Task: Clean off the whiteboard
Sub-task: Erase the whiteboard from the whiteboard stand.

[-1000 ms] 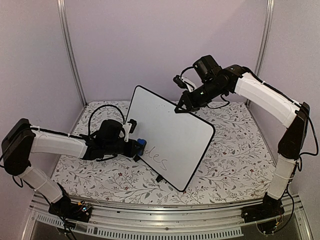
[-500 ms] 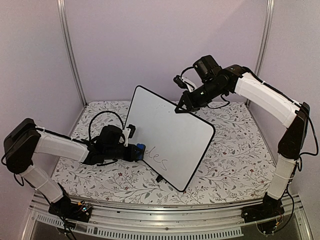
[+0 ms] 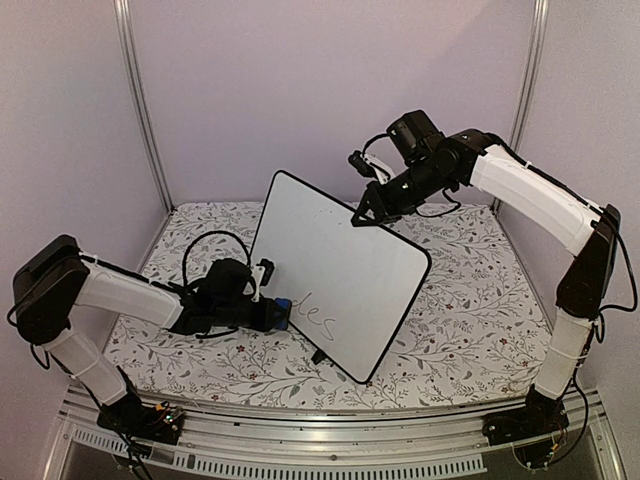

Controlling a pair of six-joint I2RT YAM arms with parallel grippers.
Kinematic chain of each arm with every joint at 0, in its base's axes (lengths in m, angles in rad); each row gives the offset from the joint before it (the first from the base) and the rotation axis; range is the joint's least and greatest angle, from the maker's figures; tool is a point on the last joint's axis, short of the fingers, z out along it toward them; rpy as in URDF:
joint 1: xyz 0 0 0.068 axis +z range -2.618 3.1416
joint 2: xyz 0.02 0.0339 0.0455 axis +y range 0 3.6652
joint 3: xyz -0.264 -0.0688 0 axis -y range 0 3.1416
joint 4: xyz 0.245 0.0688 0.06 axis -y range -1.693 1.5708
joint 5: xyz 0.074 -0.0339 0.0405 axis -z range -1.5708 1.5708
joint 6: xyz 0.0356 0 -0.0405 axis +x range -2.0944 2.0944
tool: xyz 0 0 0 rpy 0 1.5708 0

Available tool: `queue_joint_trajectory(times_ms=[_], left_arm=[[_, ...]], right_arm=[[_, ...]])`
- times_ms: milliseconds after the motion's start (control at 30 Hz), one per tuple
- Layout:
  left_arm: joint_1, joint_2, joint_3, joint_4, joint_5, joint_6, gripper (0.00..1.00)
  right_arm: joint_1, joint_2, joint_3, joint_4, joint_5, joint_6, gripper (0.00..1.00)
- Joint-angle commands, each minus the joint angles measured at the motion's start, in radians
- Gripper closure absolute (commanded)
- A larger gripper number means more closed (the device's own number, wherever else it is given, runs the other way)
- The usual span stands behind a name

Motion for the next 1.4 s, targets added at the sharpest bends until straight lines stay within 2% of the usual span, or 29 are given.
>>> queue_joint_trajectory(times_ms=[0, 300, 600, 933, 1100, 1367], left_arm=[[-0.028, 0.046, -0.023, -0.085, 0.039, -0.007, 1.00], [-0.025, 0.045, -0.022, -0.085, 0.045, -0.006, 1.00], [0.005, -0.089, 0.008, -0.026, -0.042, 0.036, 1.00], [0.082, -0.095, 0.093, -0.098, -0.054, 0.115, 1.00], [0.078, -0.110, 0.102, -0.187, -0.059, 0.184, 1.00], [0.027, -0.105, 0.055, -0.238, -0.081, 0.137, 1.00]], right_arm=[[0.047, 0.035, -0.049, -0.094, -0.028, -0.111, 1.00], [0.047, 0.041, -0.048, -0.090, -0.032, -0.113, 1.00], [0.047, 0.041, -0.049, -0.091, -0.031, -0.112, 1.00], [0.047, 0.041, -0.049, -0.091, -0.032, -0.111, 1.00], [0.047, 0.039, -0.046, -0.091, -0.032, -0.111, 1.00], [0.046, 0.041, -0.042, -0.091, -0.033, -0.113, 1.00]])
